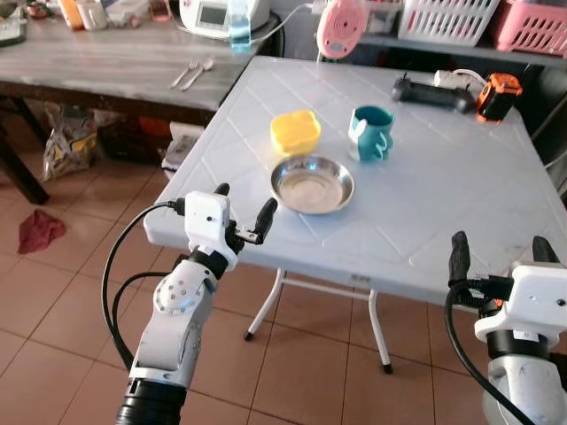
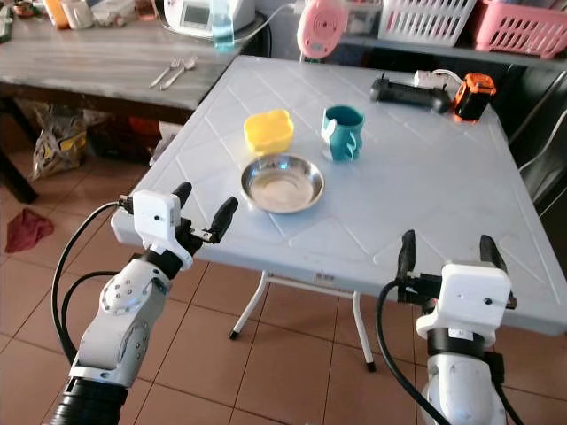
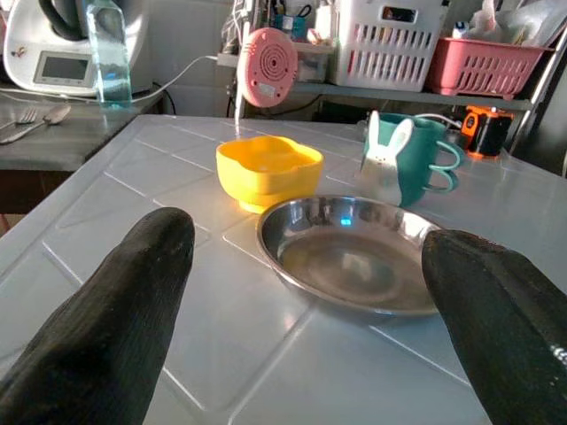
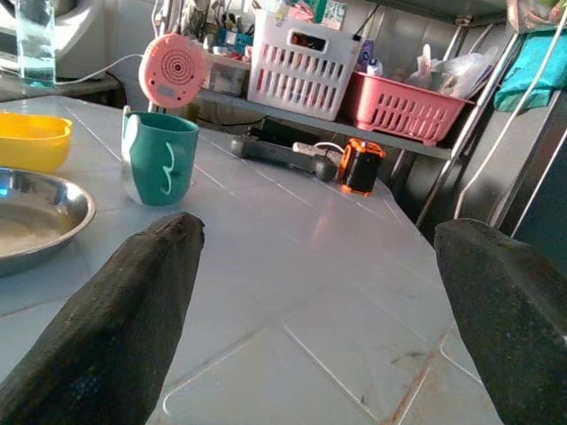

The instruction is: Setting the table

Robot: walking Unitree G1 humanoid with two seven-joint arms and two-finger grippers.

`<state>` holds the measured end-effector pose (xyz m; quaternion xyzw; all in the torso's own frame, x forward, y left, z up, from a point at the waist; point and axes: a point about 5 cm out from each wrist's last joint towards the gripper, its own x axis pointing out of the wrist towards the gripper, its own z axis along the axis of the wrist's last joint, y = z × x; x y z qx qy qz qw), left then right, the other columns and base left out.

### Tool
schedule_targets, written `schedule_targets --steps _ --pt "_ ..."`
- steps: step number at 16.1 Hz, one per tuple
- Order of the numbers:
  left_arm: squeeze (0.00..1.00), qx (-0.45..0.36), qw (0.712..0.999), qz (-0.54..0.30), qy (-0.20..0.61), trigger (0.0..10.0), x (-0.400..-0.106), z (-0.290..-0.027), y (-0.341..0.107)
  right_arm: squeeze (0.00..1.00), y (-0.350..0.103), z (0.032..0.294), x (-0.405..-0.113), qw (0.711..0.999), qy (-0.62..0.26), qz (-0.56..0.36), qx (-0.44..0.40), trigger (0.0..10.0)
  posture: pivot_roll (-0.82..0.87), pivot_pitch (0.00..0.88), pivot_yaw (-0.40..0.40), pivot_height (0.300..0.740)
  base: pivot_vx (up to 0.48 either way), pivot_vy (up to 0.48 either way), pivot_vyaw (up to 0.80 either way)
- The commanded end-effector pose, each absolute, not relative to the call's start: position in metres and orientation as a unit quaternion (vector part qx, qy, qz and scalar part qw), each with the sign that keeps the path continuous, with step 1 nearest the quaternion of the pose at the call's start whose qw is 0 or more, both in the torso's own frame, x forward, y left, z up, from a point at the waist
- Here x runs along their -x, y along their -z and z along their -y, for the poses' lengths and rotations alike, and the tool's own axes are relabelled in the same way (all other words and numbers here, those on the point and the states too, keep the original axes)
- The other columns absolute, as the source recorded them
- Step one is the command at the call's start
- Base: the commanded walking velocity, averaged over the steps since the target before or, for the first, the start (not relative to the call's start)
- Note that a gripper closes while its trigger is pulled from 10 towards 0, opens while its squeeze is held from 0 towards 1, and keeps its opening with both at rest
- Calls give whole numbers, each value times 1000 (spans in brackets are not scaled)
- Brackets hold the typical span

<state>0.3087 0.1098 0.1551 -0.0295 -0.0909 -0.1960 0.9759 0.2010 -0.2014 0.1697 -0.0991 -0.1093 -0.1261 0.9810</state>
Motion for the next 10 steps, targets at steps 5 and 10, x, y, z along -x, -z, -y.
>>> schedule_targets --steps 5,10 --pt "0 27 973 91 211 10000 -307 -107 -157 0 -169 199 -200 982 118 106 105 10000 -17 127 -10 714 443 0 0" --pt "0 23 971 90 219 10000 -308 -106 -156 0 -167 198 -200 982 118 104 105 10000 -15 126 -3 714 465 0 0"
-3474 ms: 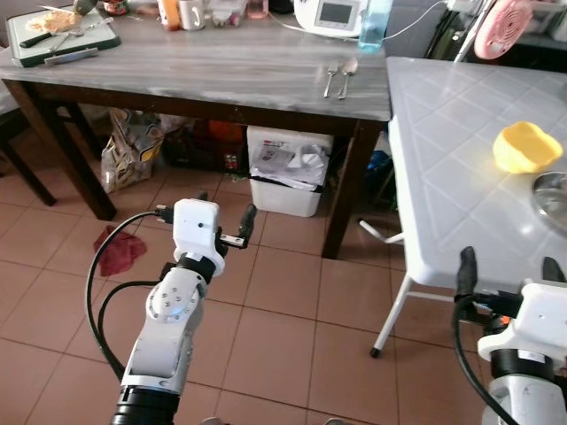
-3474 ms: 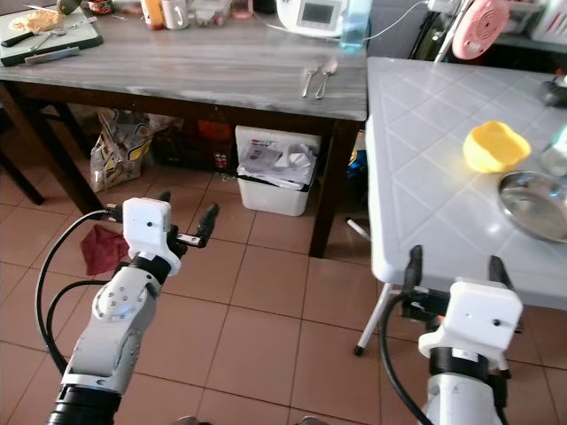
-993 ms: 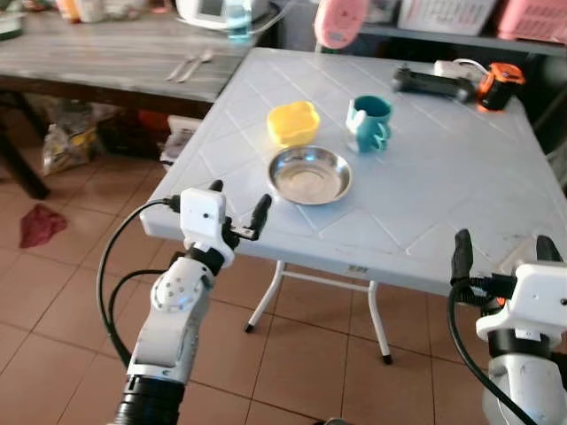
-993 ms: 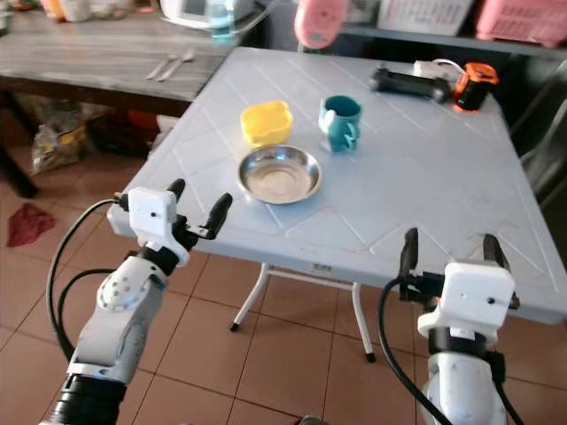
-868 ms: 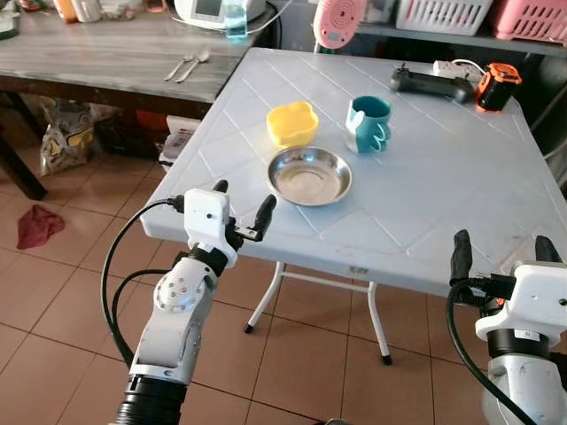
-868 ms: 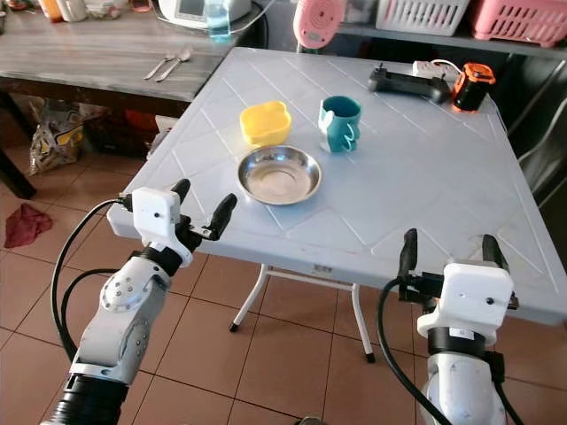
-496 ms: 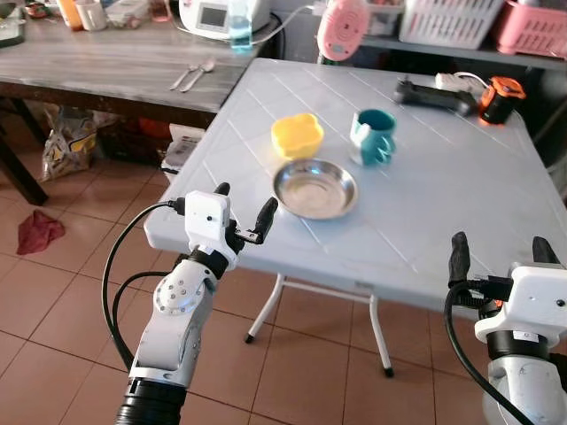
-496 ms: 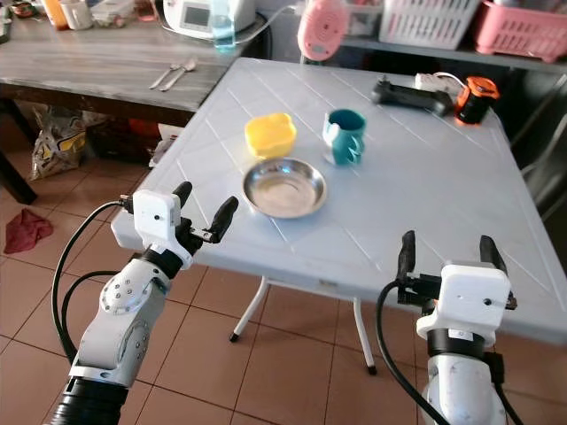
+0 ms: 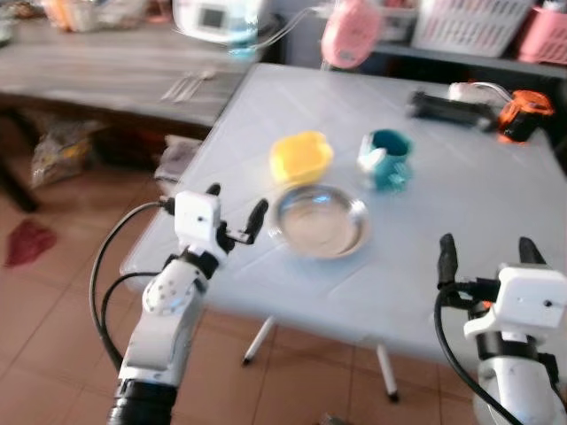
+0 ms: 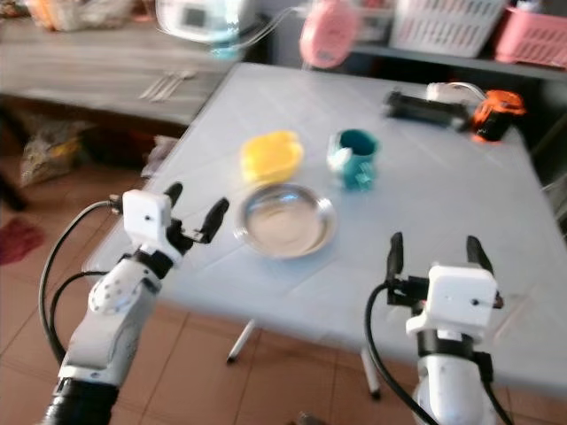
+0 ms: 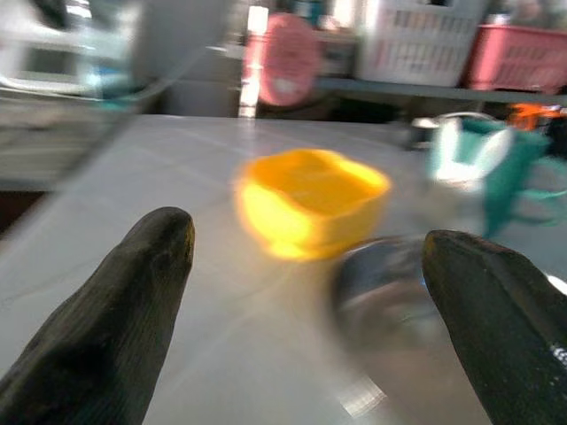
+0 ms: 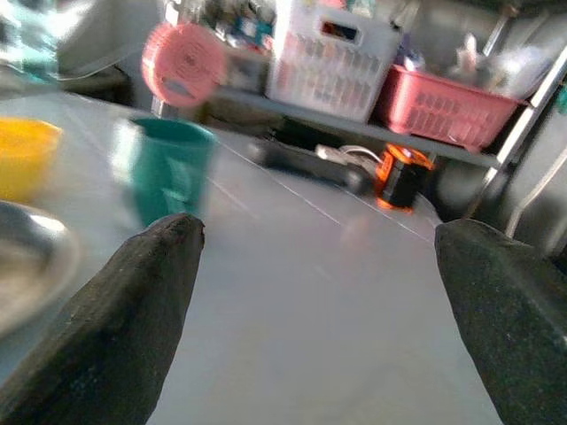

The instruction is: Setting the table

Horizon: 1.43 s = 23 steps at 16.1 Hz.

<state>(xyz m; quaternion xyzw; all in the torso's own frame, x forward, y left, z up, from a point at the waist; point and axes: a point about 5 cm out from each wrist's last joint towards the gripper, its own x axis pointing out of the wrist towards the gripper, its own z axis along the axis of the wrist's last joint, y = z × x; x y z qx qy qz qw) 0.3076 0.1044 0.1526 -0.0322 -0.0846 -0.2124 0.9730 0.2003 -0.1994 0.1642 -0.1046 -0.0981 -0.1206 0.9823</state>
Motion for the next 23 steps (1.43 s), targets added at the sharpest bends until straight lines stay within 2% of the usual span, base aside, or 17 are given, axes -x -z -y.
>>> schedule_targets --steps 1,5,9,16,20,23 --pt "0 23 971 90 220 10000 -308 -105 -156 0 -167 197 -200 982 118 104 105 10000 -15 126 -3 714 465 0 0" --pt "0 23 971 85 222 10000 -307 -104 -155 0 -166 197 -200 982 118 103 105 10000 -14 128 -2 714 416 0 0" --pt "0 17 975 52 214 10000 -305 -104 -143 0 -165 196 -200 983 115 100 105 10000 -12 128 -3 714 0 0 0" --pt "0 17 976 44 212 10000 -309 -101 -142 0 -165 197 -200 983 119 97 104 10000 -24 123 3 714 0 0 0" --pt "0 22 965 18 262 10000 -308 -98 -136 0 -162 189 -207 991 96 78 49 10000 -22 123 5 714 0 0 0" --pt "0 5 965 1 262 10000 -307 -116 -130 0 -159 182 -212 995 65 64 46 10000 4 122 -9 714 0 0 0"
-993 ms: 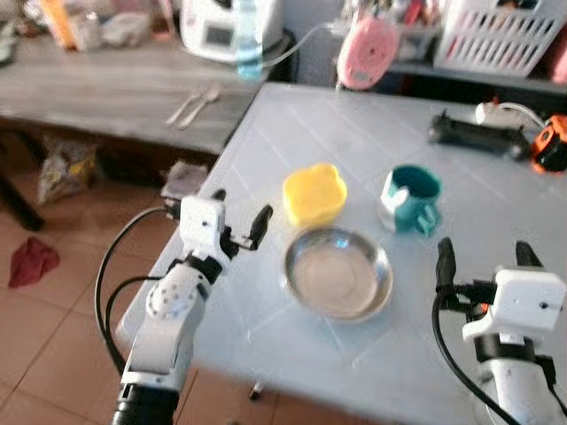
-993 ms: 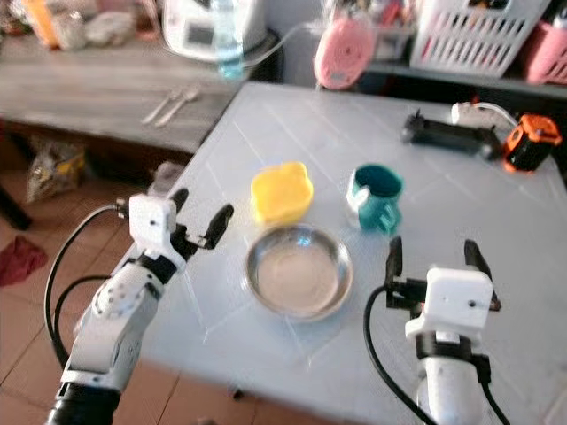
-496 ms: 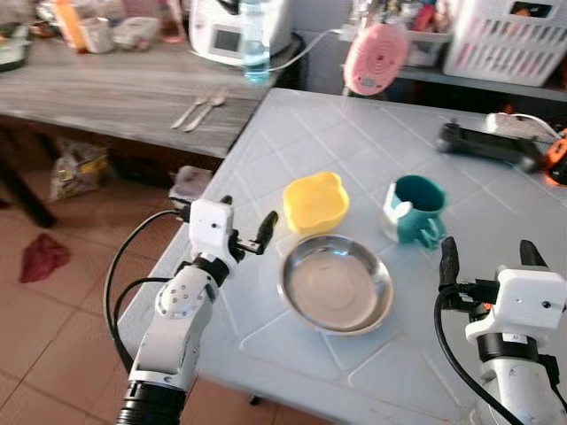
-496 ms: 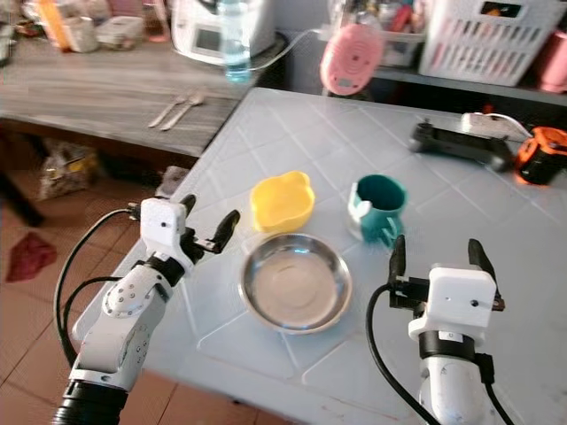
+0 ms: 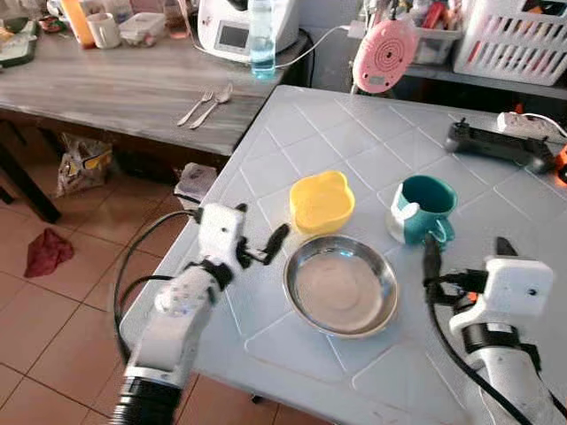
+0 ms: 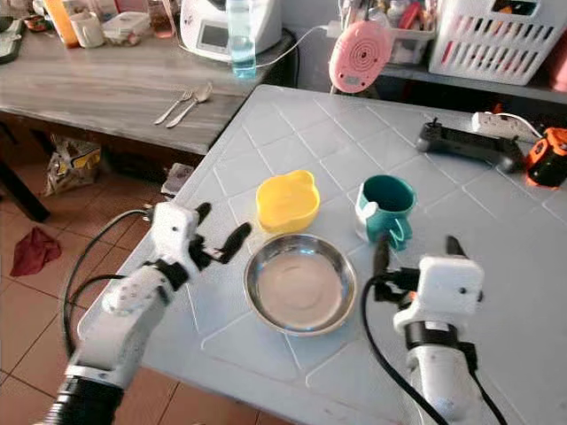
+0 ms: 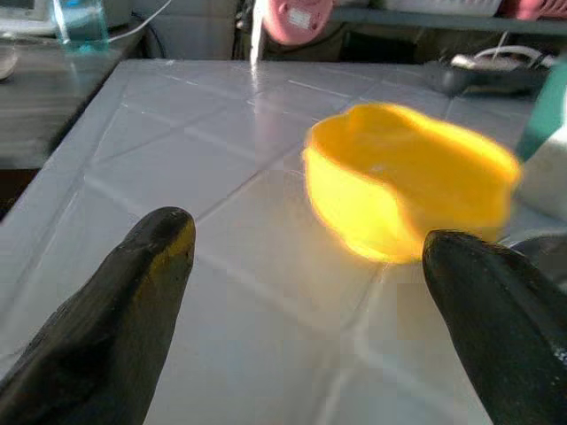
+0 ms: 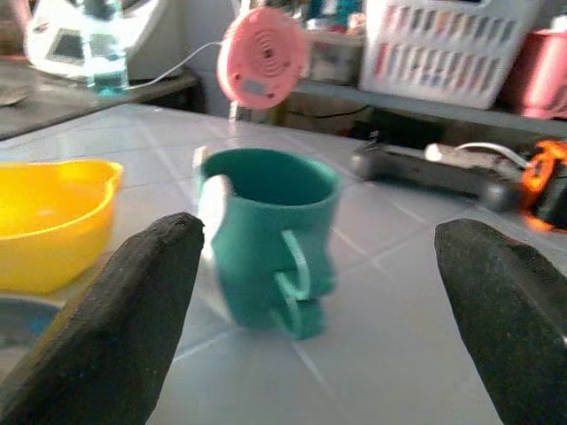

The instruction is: Setting the table

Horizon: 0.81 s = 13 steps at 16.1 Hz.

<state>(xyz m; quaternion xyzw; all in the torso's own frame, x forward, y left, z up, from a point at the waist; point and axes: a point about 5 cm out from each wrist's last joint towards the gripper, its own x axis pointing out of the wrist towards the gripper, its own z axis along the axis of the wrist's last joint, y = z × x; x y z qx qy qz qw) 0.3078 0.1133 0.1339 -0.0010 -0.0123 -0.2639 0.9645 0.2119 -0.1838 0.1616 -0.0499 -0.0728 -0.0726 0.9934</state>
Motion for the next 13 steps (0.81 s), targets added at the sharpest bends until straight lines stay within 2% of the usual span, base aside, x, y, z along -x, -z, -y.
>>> schedule_targets --steps 1,3,6,13 --pt "0 3 966 -5 260 10000 -306 -120 -128 0 -159 182 -212 995 61 62 46 10000 7 123 -11 714 0 0 0" --pt "0 1 969 -12 246 10000 -307 -130 -125 0 -157 179 -213 996 50 56 44 10000 11 123 -17 714 0 0 0" --pt "0 8 968 -10 250 10000 -307 -125 -126 0 -157 179 -213 996 49 56 39 10000 10 122 -18 714 0 0 0" --pt "0 18 966 -18 256 10000 -308 -119 -124 0 -157 180 -209 996 53 54 39 10000 -6 126 -8 714 0 0 -748"
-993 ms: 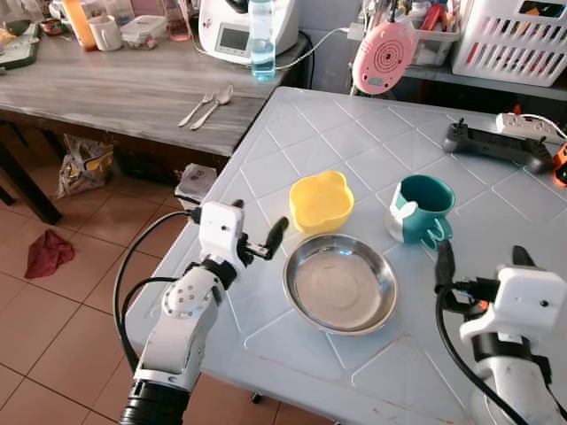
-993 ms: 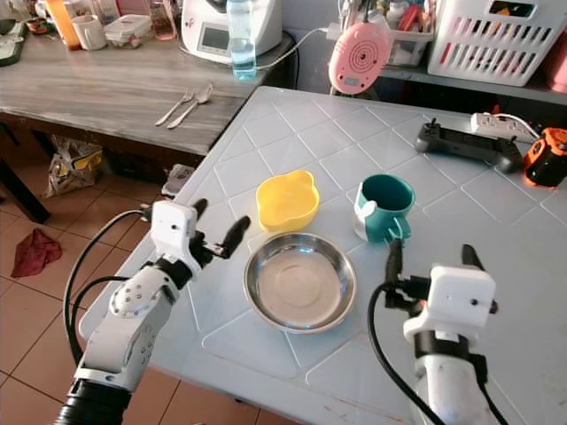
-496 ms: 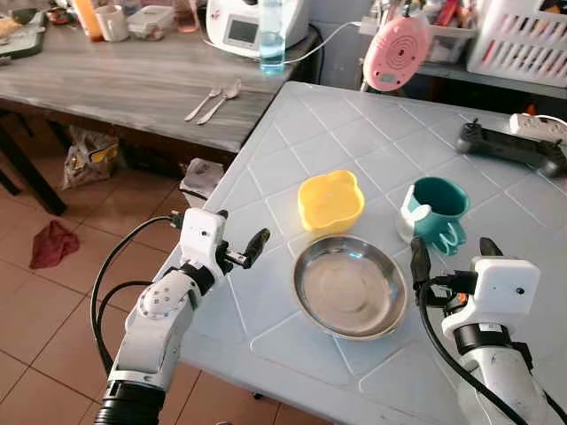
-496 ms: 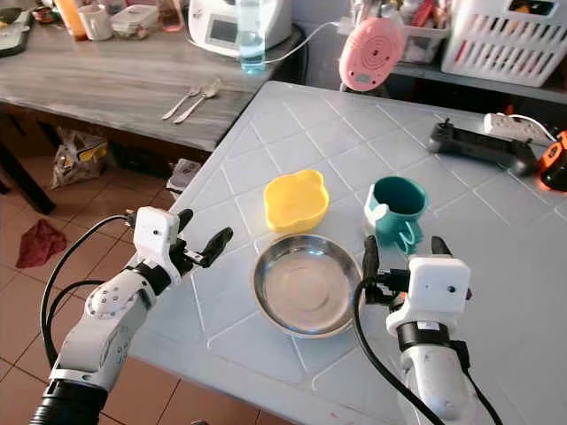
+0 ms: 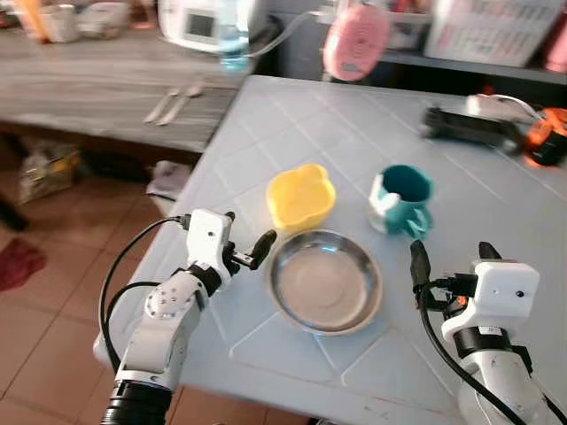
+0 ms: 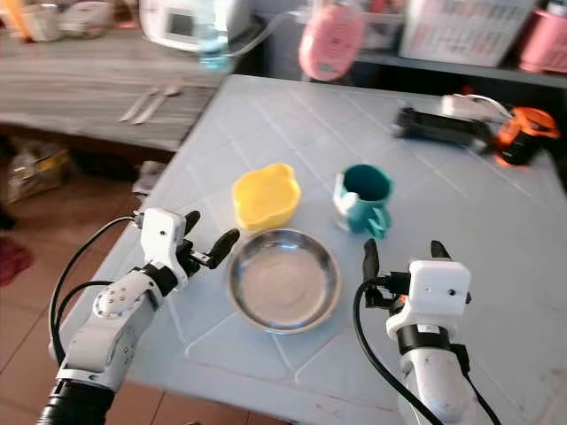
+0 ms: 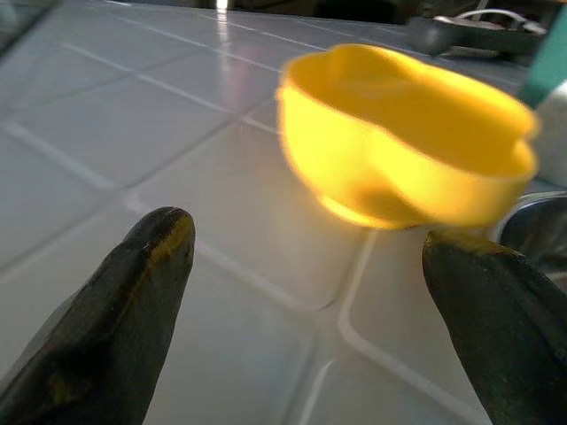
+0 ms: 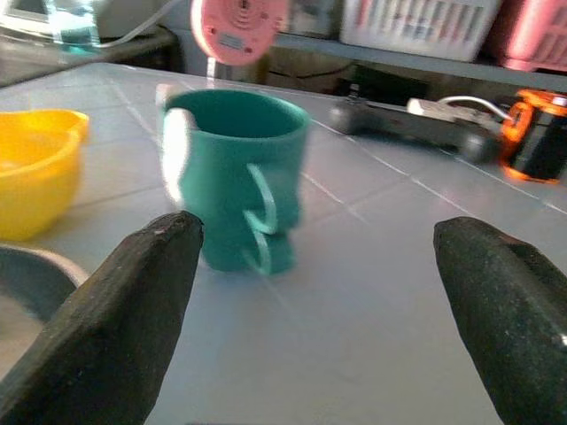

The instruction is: Setting the table

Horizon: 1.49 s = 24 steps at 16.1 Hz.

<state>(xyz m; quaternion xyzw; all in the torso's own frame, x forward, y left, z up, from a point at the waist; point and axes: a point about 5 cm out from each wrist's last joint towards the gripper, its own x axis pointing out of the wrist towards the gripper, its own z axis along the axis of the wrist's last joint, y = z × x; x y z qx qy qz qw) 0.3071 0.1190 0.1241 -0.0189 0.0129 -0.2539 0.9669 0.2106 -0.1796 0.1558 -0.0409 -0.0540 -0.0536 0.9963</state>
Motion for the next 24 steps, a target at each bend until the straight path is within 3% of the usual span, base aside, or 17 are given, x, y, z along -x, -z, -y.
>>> schedule_targets --steps 1,5,14,24 --pt "0 18 966 -18 257 10000 -309 -118 -124 0 -156 180 -209 996 54 54 39 10000 -5 126 -7 714 0 0 0" --pt "0 17 966 -21 256 10000 -309 -119 -124 0 -155 180 -208 996 57 54 38 10000 -2 128 -4 714 0 0 0" --pt "0 14 966 -22 258 10000 -308 -119 -124 0 -153 180 -208 996 58 50 41 10000 -1 132 -2 714 0 288 0" --pt "0 18 961 -28 275 10000 -297 -102 -115 0 -144 188 -194 991 116 37 54 10000 -12 156 -2 714 0 0 0"
